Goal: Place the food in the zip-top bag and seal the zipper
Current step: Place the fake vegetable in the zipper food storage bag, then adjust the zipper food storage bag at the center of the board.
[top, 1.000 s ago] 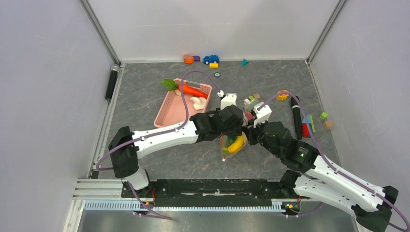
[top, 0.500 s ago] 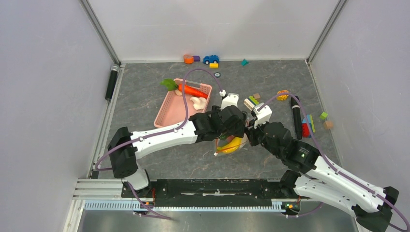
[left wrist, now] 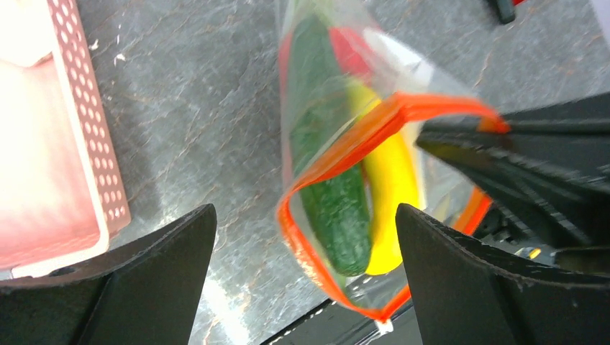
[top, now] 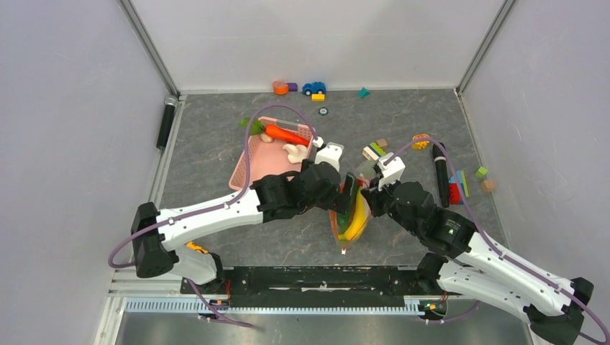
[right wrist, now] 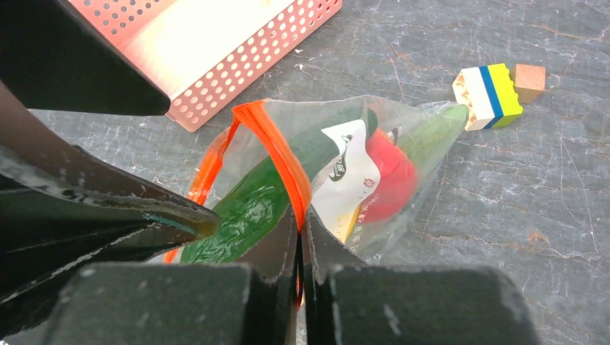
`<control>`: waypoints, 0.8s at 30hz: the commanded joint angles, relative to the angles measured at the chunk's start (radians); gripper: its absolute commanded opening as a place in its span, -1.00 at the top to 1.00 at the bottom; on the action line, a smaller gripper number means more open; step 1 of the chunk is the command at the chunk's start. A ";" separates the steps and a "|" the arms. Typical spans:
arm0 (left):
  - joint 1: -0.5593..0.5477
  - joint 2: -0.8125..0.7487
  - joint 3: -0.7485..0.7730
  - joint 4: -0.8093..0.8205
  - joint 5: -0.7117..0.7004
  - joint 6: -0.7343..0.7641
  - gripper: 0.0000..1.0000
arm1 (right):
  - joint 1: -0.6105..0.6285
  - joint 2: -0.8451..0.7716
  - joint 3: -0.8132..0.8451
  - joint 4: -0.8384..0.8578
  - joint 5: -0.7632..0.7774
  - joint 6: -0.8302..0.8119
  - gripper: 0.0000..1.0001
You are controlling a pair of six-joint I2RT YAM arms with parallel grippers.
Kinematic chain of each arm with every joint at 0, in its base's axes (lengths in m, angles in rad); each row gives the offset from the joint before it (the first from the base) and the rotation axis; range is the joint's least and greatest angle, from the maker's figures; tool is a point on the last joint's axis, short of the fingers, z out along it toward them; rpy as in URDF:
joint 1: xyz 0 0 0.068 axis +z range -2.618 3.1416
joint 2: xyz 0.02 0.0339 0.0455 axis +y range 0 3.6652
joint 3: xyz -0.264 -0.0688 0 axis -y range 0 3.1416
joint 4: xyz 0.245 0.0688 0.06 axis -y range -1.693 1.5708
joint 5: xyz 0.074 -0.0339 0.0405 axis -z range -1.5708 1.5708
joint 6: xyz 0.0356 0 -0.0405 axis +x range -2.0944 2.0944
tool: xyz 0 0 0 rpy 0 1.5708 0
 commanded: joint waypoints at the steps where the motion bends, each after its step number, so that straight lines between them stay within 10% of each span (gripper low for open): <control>1: -0.005 -0.048 -0.080 -0.004 0.012 -0.003 -0.99 | 0.003 -0.007 0.020 0.051 -0.007 -0.014 0.90; 24: -0.004 -0.017 -0.283 0.218 0.195 -0.107 -0.51 | 0.003 0.003 0.028 0.046 0.009 -0.015 0.90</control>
